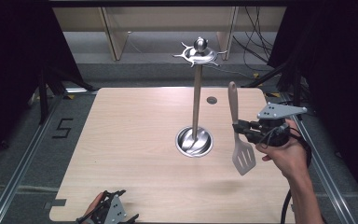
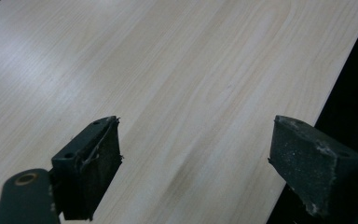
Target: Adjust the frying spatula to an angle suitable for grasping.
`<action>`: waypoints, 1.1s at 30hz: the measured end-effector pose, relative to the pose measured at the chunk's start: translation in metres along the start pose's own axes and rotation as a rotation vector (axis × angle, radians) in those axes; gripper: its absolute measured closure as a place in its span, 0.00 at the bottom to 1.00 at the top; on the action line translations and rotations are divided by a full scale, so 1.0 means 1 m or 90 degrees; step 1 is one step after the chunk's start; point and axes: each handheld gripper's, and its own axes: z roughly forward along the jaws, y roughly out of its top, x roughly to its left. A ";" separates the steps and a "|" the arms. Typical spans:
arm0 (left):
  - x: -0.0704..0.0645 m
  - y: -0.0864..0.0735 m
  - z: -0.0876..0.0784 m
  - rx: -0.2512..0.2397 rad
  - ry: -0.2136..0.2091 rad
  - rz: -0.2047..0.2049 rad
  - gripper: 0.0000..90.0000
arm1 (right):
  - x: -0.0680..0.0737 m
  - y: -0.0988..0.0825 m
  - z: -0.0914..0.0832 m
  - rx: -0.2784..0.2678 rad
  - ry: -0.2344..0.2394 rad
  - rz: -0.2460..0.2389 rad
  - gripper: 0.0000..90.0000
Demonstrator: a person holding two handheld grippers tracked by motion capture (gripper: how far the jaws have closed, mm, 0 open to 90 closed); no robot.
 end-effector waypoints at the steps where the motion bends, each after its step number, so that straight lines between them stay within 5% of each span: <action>1: 0.000 0.000 0.000 0.000 0.000 0.000 0.17 | 0.000 0.002 -0.001 0.011 0.006 0.002 0.87; 14: 0.000 0.000 0.000 0.000 -0.001 0.001 0.17 | 0.000 0.026 -0.001 -0.011 0.012 -0.025 0.87; 33: 0.000 0.000 0.000 -0.002 0.001 0.001 0.17 | -0.003 0.047 0.014 -0.001 0.023 -0.005 0.87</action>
